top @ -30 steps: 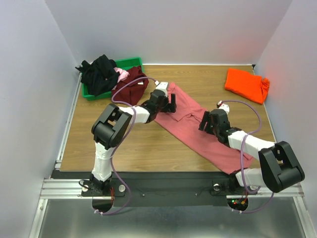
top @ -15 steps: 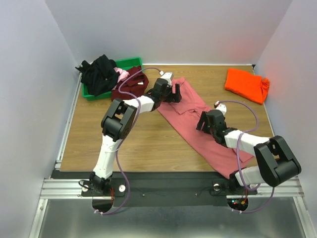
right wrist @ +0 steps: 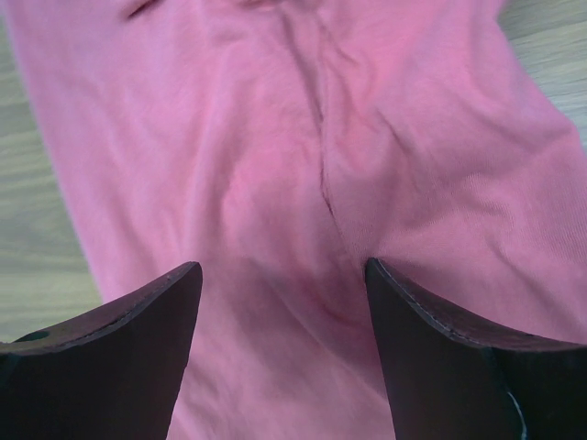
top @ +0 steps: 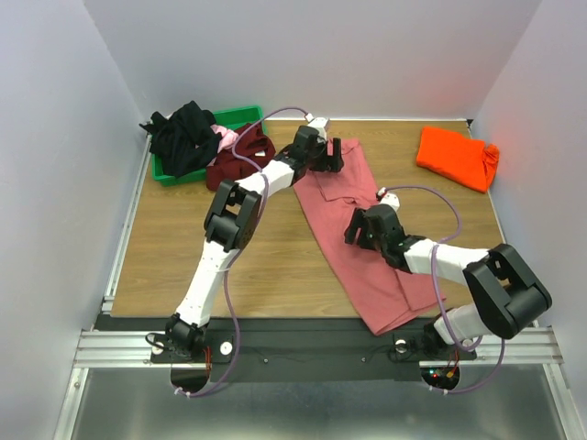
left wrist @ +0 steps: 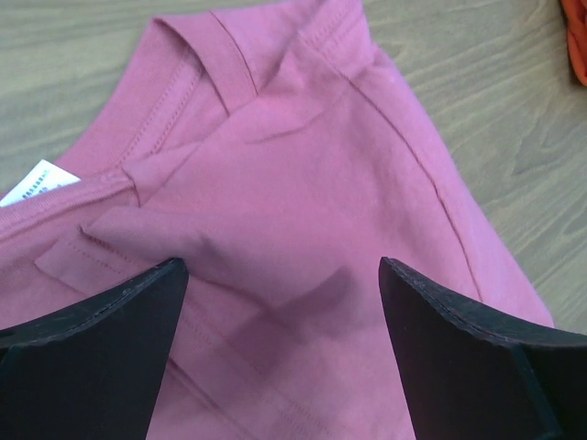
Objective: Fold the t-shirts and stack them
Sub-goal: Fold the tshirt
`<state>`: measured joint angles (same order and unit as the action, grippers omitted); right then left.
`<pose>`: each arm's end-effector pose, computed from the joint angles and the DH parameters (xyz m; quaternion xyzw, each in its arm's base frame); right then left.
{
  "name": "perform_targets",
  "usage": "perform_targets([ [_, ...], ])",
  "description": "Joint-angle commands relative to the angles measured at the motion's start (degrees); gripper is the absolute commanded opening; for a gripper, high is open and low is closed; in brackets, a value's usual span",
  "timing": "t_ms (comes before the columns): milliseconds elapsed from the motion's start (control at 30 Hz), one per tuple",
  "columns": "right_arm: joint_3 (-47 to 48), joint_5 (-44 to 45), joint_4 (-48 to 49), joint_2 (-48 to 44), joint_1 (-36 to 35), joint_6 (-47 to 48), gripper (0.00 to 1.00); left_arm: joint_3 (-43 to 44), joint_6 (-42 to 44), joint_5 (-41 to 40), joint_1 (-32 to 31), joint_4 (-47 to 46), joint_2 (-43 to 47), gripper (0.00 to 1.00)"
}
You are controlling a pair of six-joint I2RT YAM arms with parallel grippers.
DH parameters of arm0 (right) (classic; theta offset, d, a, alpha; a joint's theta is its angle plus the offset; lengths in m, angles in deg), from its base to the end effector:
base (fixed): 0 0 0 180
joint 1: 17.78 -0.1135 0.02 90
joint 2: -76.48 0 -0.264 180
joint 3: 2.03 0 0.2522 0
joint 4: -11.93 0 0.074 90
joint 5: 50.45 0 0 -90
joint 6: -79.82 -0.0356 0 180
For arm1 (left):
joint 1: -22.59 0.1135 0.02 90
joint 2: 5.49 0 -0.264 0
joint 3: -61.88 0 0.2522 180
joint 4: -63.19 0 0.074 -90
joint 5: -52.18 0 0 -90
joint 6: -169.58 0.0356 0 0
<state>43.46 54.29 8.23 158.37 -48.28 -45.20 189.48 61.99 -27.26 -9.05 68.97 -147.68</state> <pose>0.2361 0.1286 0.1554 0.0895 0.8964 0.1286 0.4147 0.4860 -0.3071 0.1739 0.1521 0.8050 -0.3055 0.4854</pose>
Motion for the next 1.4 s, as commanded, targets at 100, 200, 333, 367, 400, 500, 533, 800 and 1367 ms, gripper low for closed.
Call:
perform_targets([
  [100,2.4,0.2,-1.1,-3.2,-2.5,-0.6,0.78,6.7,4.7,-0.1,0.2,1.9,5.8,0.97],
  [200,1.5,1.7,-3.0,-7.5,-2.5,0.0,0.79,-0.2,5.8,-2.7,0.0,-0.9,14.6,0.97],
  [333,-0.4,3.8,-5.3,-12.1,-2.6,0.0,0.79,-14.1,4.6,-5.6,-0.2,-5.5,26.5,0.97],
  [367,-1.3,5.1,-6.2,-13.0,-2.7,-0.2,0.79,-19.7,4.3,-5.4,-0.2,-6.5,28.4,0.97],
  [400,-1.8,6.0,-6.6,-13.3,-2.7,-0.4,0.79,-22.2,4.0,-5.1,-0.2,-7.2,31.1,0.97],
  [500,-3.5,7.6,-7.9,-13.6,-2.9,-1.0,0.79,-31.1,2.5,-3.0,-0.1,-9.3,33.8,0.97],
  [533,-3.9,7.8,-7.9,-13.4,-2.9,-1.1,0.79,-33.0,2.1,-2.7,-0.2,-10.3,34.1,0.97],
  [800,-6.8,8.1,-8.0,-12.1,-2.9,-2.6,0.79,-39.0,-1.4,1.6,-0.2,-15.3,29.0,0.97],
  [1367,-6.2,3.2,-5.6,-7.9,-5.9,-4.3,0.79,-30.4,-3.6,4.2,1.4,-13.3,15.5,0.97],
])
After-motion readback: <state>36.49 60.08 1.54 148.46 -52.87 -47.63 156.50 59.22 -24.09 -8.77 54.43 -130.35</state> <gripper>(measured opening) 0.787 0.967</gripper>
